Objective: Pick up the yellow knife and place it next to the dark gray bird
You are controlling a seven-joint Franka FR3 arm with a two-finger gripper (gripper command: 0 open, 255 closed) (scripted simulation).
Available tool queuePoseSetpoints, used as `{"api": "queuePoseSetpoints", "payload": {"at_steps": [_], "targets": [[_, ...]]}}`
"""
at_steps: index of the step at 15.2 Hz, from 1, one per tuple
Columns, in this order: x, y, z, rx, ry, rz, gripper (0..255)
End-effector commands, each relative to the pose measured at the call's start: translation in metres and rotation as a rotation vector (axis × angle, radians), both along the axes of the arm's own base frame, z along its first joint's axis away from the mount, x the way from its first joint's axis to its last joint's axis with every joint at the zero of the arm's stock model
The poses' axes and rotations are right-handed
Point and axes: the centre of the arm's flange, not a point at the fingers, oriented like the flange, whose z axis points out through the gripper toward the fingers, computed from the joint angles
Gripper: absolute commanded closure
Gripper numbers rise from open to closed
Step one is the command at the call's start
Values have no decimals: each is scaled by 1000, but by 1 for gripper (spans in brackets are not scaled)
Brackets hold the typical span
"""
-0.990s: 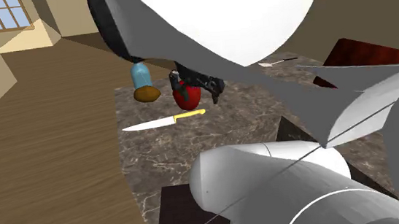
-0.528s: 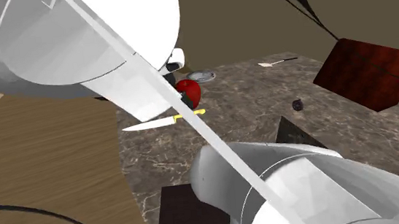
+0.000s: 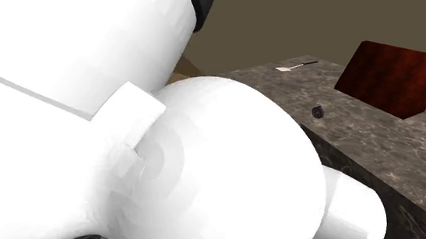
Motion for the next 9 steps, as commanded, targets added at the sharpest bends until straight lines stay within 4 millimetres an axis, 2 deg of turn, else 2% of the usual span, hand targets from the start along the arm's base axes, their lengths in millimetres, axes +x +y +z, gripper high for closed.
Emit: {"api": "queuePoseSetpoints", "payload": {"at_steps": [1, 8, 9], "targets": [[17, 9, -11, -7, -32, -83, 0], [25, -10, -45, -7, -32, -83, 0], [25, -10, -45, -7, -32, -83, 0]]}}
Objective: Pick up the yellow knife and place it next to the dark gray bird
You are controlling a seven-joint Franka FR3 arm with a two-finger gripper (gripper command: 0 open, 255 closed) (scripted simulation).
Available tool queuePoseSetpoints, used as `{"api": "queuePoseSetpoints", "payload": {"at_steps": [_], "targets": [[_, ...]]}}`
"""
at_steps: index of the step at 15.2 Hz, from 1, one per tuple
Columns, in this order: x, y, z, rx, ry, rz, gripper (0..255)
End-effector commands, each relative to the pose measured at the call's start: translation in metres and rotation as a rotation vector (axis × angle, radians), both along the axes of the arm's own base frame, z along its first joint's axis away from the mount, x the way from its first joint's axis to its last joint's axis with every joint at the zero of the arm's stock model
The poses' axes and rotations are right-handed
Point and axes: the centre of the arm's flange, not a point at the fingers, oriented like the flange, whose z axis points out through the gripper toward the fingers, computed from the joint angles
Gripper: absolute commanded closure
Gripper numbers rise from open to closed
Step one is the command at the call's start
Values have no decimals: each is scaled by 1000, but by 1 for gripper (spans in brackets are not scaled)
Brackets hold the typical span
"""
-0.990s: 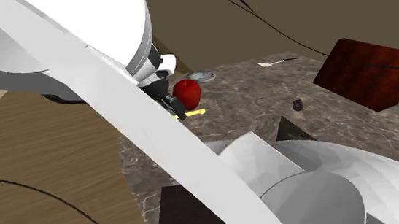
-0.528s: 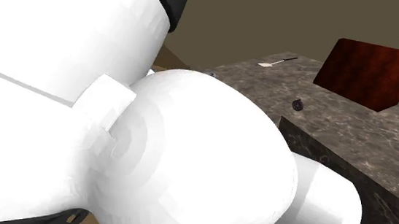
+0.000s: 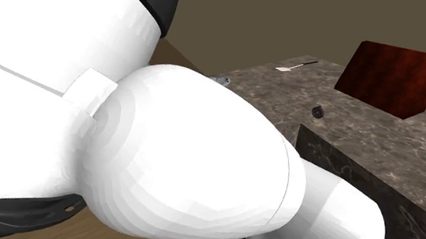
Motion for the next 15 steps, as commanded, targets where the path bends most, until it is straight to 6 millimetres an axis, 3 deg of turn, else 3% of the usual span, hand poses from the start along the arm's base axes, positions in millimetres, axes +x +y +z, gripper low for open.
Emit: {"api": "queuePoseSetpoints", "payload": {"at_steps": [1, 7, 8, 15], "targets": [[1, -1, -2, 0, -1, 0, 0], [1, -1, -2, 0, -1, 0, 0], [1, -1, -2, 0, -1, 0, 255], [1, -2, -2, 0, 0, 0, 255]]}}
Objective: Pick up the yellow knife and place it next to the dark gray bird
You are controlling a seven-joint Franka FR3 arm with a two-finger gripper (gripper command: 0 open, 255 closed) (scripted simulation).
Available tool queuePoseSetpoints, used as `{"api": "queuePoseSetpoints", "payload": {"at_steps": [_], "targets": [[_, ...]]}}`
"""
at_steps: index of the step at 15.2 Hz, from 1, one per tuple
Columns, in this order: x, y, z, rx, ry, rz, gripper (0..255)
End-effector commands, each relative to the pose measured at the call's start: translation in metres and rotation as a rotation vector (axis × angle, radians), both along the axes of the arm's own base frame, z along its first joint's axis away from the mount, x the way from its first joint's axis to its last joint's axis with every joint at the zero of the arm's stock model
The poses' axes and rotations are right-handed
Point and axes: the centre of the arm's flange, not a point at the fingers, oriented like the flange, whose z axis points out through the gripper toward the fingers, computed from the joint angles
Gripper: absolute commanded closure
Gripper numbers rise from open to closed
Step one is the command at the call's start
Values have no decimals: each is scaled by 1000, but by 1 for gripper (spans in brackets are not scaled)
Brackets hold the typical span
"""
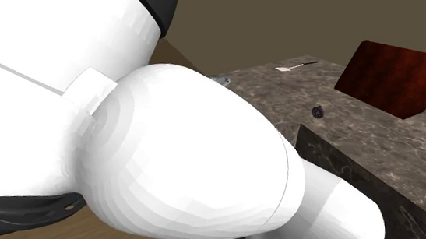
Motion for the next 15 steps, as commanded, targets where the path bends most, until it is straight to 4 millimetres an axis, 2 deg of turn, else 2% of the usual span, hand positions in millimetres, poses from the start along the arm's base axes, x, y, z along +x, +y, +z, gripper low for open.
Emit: {"api": "queuePoseSetpoints", "payload": {"at_steps": [1, 2, 15], "targets": [[0, -1, -2, 1, 0, -2, 255], [-1, -1, -2, 1, 0, -2, 255], [-1, -1, 67, 1, 0, -2, 255]]}}
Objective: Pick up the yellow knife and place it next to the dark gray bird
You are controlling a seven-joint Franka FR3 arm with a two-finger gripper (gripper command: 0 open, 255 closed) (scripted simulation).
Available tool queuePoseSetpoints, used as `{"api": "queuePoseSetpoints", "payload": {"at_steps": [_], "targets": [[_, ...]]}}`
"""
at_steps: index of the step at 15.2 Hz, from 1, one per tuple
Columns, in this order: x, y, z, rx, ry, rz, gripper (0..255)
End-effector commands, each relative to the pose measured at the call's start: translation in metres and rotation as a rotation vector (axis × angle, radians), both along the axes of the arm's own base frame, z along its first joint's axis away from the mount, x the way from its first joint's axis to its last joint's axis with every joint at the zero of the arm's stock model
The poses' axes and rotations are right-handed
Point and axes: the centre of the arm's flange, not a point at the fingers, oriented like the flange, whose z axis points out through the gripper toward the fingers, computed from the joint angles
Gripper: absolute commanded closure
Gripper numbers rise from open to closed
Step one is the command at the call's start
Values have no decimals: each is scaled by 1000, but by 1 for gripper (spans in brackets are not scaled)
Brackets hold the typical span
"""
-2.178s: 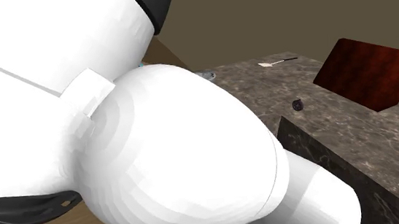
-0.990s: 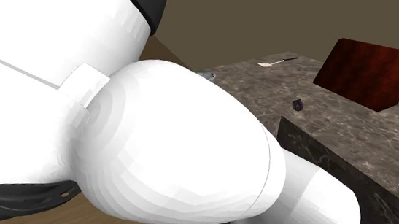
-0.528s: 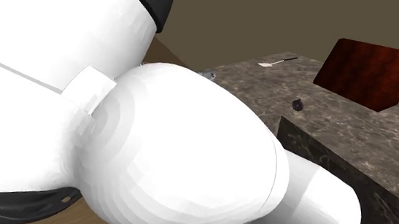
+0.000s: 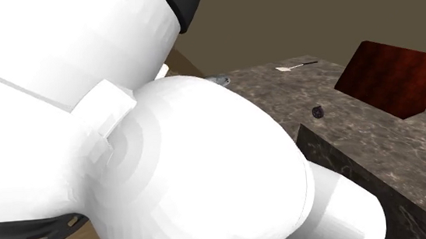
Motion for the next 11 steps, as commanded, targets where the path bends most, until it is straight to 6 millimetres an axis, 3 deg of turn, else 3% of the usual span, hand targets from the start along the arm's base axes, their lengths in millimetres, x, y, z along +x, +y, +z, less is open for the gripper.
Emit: {"api": "queuePoseSetpoints", "payload": {"at_steps": [1, 11], "targets": [[0, -1, 10, 0, 0, 0, 255], [0, -1, 63, 0, 0, 0, 255]]}}
